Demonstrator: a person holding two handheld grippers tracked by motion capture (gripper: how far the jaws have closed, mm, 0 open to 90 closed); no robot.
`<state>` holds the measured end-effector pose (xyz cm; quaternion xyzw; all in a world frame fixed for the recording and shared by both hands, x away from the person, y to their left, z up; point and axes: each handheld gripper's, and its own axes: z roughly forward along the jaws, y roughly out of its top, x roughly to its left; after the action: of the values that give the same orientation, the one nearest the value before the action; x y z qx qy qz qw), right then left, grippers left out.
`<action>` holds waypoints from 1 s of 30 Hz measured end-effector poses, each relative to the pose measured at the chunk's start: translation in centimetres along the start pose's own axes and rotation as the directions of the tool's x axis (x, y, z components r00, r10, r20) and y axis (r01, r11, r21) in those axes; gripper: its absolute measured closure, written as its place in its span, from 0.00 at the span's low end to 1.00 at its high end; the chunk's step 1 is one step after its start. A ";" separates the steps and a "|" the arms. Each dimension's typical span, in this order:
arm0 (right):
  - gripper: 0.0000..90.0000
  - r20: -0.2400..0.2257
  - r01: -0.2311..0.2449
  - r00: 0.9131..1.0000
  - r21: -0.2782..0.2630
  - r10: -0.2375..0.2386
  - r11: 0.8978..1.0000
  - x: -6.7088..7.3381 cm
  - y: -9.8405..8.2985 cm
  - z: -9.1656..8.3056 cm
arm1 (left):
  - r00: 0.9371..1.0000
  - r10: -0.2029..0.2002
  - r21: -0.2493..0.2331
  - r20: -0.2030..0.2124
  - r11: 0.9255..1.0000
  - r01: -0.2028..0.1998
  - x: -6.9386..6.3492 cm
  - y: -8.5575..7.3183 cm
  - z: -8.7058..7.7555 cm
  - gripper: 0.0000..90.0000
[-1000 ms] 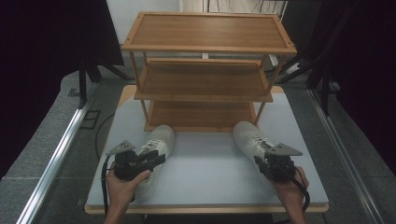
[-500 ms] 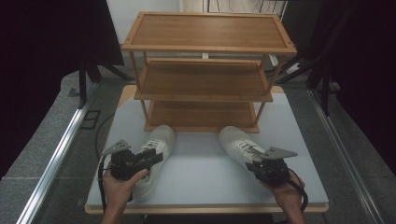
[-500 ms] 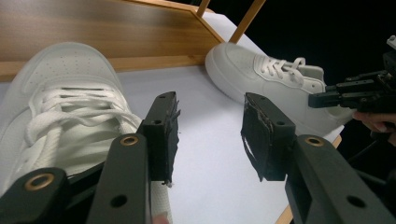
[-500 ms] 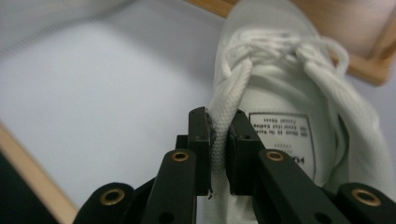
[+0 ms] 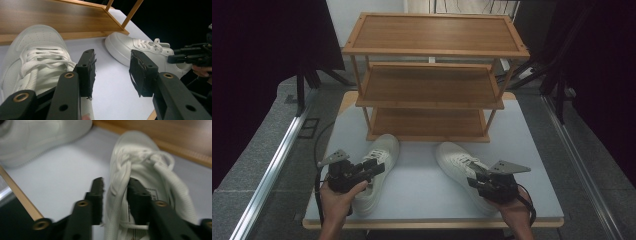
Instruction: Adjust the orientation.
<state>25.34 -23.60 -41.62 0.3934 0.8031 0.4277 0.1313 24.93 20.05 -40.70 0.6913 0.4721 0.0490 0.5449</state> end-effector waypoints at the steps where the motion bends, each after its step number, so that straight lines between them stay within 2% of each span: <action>1: 0.67 -0.012 -0.014 1.000 -0.053 0.014 0.999 -0.2 0.1 -0.5 | 1.000 0.003 -0.001 0.001 1.000 -0.003 0.0 0.0 -0.1 0.62; 2: 0.67 -0.012 -0.014 1.000 -0.053 0.014 0.999 -0.2 0.1 -0.5 | 1.000 0.003 -0.001 0.001 1.000 -0.003 0.0 0.0 -0.1 0.62; 5: 0.60 -0.028 -0.034 0.999 -0.115 0.031 0.993 -0.4 0.3 -1.3 | 1.000 0.004 -0.009 0.000 1.000 -0.004 -0.1 0.1 -0.3 0.62; 11: 0.54 -0.032 -0.064 0.998 -0.170 0.059 0.983 -0.7 0.3 -2.0 | 1.000 0.004 -0.022 -0.005 1.000 -0.004 0.0 0.2 -0.6 0.62; 13: 0.52 -0.034 -0.071 0.997 -0.189 0.066 0.979 -0.9 0.3 -2.3 | 1.000 0.003 -0.027 -0.008 1.000 -0.003 0.0 0.2 -0.8 0.62; 14: 0.50 -0.019 -0.084 0.996 -0.215 0.082 0.973 -1.0 0.3 -2.7 | 1.000 0.004 -0.028 -0.010 1.000 -0.004 0.0 0.3 -0.9 0.62; 17: 0.49 -0.009 -0.096 0.995 -0.235 0.096 0.967 -1.3 0.2 -3.1 | 1.000 0.002 -0.035 -0.020 0.999 -0.002 0.3 0.4 -1.3 0.62; 19: 0.49 -0.005 -0.095 0.995 -0.237 0.097 0.967 -1.4 0.2 -3.2 | 1.000 -0.002 -0.039 -0.023 0.999 0.001 0.3 0.4 -1.4 0.62; 22: 0.48 0.007 -0.105 0.994 -0.239 0.110 0.965 -1.8 0.0 -3.5 | 0.999 -0.004 -0.043 -0.051 0.999 0.002 0.8 0.4 -1.8 0.62; 28: 0.48 0.020 -0.124 0.991 -0.248 0.133 0.961 -2.7 -0.4 -4.1 | 0.994 -0.012 -0.023 -0.104 1.000 0.009 2.1 0.2 -2.5 0.62; 30: 0.48 0.020 -0.132 0.990 -0.247 0.142 0.960 -2.9 -0.6 -4.2 | 0.994 -0.018 -0.015 -0.109 1.000 0.016 2.2 0.1 -2.5 0.63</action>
<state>24.63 -28.34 -39.94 0.4368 0.7125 0.5241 0.1639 24.73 23.42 -40.60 0.6797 0.5066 0.0853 0.5236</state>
